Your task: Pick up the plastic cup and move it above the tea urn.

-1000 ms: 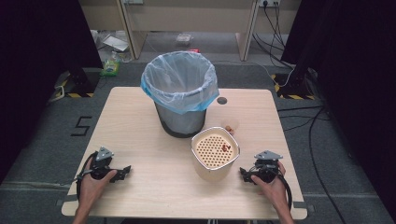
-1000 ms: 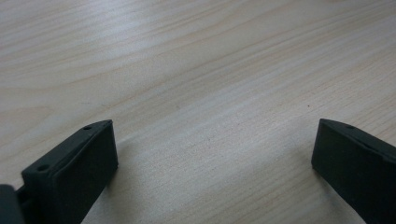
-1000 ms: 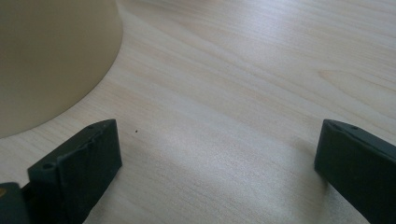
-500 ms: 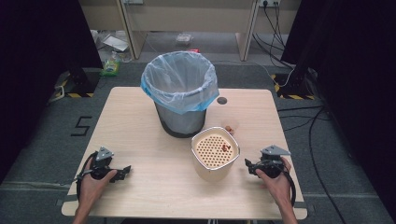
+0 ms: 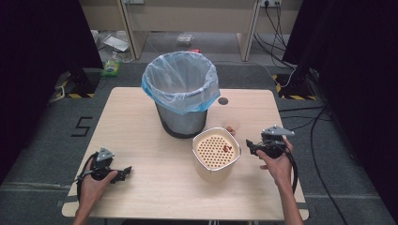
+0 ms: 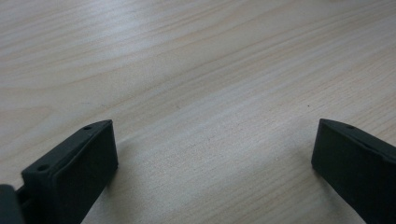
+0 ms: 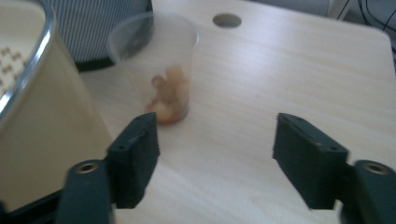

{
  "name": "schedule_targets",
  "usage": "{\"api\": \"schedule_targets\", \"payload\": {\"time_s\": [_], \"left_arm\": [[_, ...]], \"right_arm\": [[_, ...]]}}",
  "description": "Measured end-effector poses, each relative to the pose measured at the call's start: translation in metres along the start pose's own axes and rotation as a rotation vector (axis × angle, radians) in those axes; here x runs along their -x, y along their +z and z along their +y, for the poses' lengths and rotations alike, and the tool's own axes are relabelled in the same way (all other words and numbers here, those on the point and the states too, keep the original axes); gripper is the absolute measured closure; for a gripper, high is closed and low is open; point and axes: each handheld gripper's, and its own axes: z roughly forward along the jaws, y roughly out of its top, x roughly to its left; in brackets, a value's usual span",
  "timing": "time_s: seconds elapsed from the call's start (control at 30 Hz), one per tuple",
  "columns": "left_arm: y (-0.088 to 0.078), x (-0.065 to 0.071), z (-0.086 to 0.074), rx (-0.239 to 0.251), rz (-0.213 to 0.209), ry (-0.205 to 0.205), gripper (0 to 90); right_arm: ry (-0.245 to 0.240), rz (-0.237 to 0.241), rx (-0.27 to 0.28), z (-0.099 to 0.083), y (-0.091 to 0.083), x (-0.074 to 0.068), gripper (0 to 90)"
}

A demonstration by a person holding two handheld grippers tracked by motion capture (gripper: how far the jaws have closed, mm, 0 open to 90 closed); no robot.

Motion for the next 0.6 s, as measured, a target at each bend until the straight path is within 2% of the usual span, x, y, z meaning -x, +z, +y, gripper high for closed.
{"api": "schedule_targets", "payload": {"time_s": [0.27, 0.33, 0.6], "left_arm": [[0.0, 0.0, 0.0, 0.001, -0.006, 0.005, 0.0], [0.0, 0.0, 0.0, 0.002, -0.008, 0.007, 0.0], [0.0, 0.0, 0.0, 0.002, -0.009, 0.008, 0.0]], "right_arm": [[0.015, -0.002, 0.018, 0.025, 0.01, 0.004, 43.1], [0.031, 0.006, 0.033, 0.03, 0.012, 0.005, 43.7], [-0.006, -0.001, -0.005, 0.047, 0.024, 0.004, 46.3]]}}
